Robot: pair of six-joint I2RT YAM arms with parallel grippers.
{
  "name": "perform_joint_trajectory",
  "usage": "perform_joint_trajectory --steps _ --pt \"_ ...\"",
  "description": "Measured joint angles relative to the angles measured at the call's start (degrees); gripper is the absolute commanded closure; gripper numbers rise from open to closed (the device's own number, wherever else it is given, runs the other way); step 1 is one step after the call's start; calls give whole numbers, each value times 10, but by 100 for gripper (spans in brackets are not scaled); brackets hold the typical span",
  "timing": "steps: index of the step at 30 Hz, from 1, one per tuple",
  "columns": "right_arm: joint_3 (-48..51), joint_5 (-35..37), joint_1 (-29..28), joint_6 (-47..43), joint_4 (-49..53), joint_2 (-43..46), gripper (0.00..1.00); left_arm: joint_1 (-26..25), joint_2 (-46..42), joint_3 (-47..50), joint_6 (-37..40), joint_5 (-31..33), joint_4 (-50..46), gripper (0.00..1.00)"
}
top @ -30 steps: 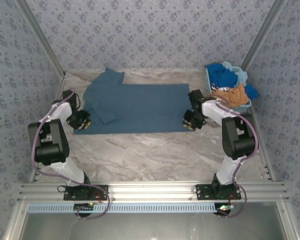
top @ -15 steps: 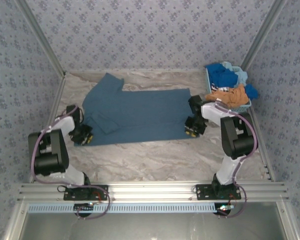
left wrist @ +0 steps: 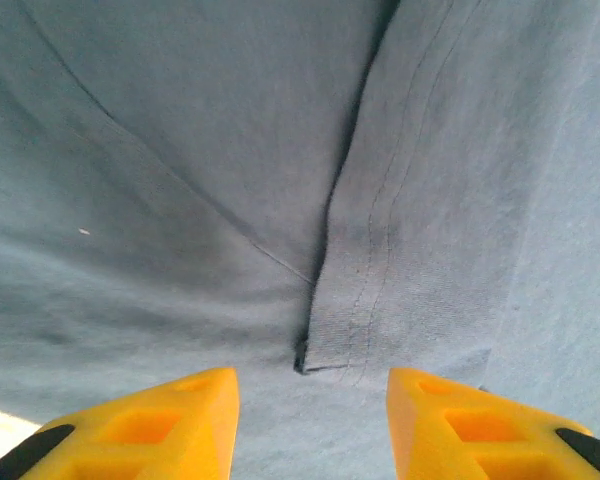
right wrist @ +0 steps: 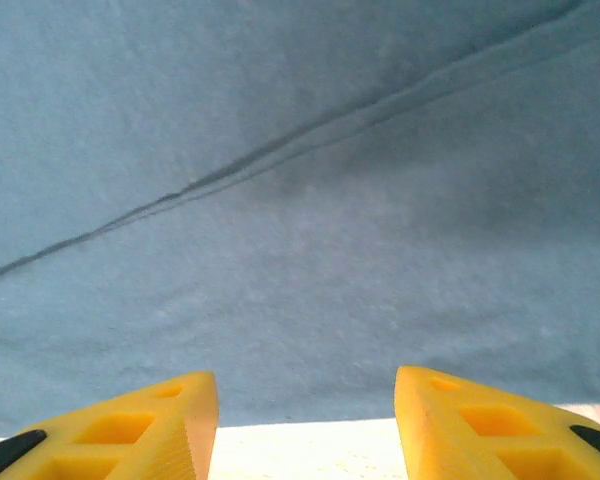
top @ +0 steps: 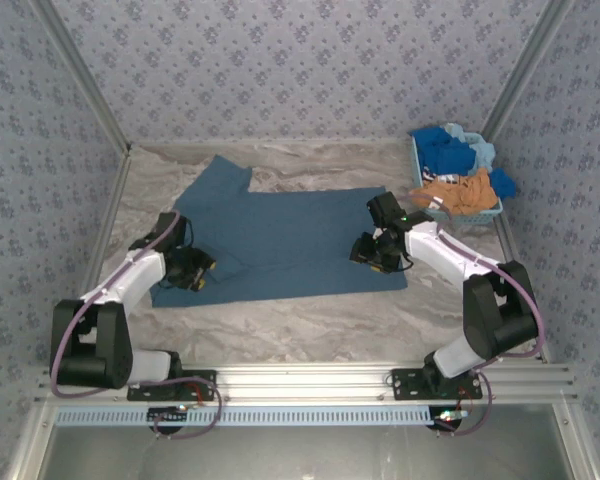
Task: Fold and stack the t-shirts
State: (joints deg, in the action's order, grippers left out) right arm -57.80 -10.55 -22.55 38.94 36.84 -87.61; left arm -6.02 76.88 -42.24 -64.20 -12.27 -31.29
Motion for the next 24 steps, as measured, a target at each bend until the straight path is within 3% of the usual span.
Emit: perform_joint_trajectory --steps 7,17,24 --pt "-8 -33 -7 0 -29 -9 48 -4 63 -3 -21 -8 44 63" --pt "-9 -39 -7 0 -27 -9 53 -23 86 -34 -38 -11 54 100" --pt "-10 -39 -3 0 -23 -9 55 -48 133 -117 -23 -4 38 100"
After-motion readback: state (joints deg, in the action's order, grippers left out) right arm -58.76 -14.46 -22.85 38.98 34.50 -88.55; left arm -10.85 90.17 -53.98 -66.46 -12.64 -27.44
